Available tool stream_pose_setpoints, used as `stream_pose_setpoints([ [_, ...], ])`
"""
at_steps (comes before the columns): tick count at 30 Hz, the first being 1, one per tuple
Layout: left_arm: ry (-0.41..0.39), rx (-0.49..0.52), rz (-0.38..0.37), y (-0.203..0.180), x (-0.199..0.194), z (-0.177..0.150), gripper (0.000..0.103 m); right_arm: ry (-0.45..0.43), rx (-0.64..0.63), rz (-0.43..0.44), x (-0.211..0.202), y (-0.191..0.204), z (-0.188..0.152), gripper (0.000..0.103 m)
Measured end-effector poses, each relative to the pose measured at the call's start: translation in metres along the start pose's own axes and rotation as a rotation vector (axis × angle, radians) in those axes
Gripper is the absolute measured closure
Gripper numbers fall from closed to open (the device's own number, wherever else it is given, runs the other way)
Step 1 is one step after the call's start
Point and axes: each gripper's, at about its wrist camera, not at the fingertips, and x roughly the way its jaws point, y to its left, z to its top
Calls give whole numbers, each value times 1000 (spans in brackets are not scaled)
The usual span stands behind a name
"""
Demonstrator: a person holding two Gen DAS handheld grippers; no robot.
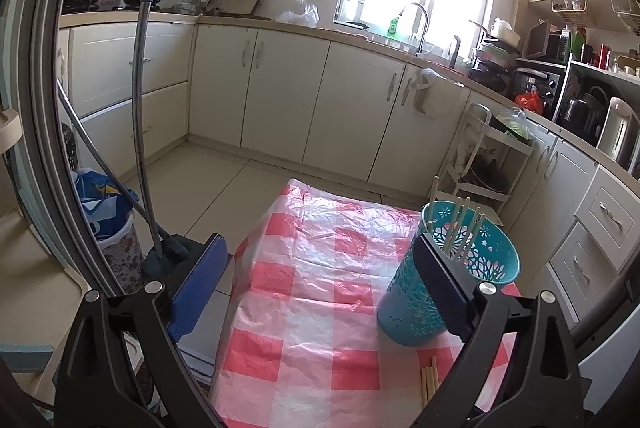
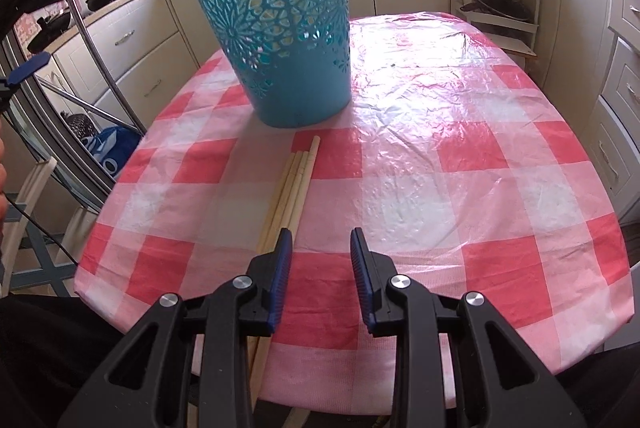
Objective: Organize utensils
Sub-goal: 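Move the right tool back down to the chopsticks on the cloth, then lower the left tool and grasp a chopstick while the right tool closes on another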
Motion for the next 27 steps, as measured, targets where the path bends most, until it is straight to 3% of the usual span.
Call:
stream_pose_setpoints([
  [4, 21, 25, -1, -1, 2, -4, 12, 4, -52, -52, 5, 3, -3, 75],
  [12, 76, 74, -9, -8, 10, -12, 11, -27, -21, 5, 4, 4, 4, 75],
  [20, 163, 133, -37, -21, 24, -29, 10, -4, -108, -51, 20, 17, 8, 76],
  [24, 346, 159, -95, -34, 49, -58, 9, 25, -112, -62, 20, 9, 12, 92],
  [27, 500, 149, -176, -46, 68, -92, 9, 44, -87, -69, 17, -5, 13, 94],
])
